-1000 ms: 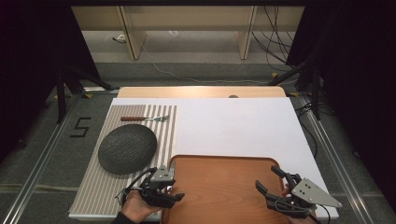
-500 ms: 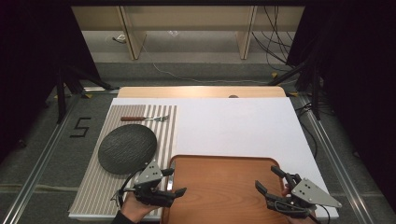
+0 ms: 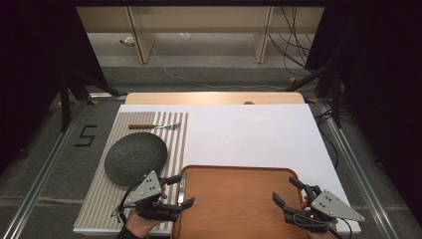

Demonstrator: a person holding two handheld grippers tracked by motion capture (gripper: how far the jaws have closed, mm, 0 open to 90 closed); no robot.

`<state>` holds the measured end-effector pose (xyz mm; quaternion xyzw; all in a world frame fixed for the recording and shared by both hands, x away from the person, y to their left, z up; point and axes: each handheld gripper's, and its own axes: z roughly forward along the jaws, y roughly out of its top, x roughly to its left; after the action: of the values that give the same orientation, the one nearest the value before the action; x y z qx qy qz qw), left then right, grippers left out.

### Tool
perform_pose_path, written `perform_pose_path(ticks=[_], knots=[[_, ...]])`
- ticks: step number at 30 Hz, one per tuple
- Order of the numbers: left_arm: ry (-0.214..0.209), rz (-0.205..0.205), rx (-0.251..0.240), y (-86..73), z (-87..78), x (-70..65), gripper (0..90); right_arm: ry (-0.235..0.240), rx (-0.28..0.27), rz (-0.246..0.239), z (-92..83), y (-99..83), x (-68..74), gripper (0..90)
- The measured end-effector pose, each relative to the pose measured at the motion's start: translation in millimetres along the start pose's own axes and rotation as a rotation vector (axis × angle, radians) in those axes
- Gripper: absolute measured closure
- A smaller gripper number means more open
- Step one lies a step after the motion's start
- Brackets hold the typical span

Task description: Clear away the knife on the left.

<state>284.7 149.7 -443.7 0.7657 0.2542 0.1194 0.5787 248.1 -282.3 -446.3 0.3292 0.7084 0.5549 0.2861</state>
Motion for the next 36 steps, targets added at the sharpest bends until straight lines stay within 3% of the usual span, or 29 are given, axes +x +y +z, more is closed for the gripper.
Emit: perform_pose_path(ticks=[15,36], knots=[[0.014,0.008,-0.120,-5.5,-17.9,0.2,19.3,-0.001,-0.002,0.000,-0.4,0.5,0.0,27.7],[0.025,0.013,-0.150,-14.5,-24.0,-3.4,19.3,-0.003,-0.007,0.001,-1.2,0.9,-0.1,27.7]])
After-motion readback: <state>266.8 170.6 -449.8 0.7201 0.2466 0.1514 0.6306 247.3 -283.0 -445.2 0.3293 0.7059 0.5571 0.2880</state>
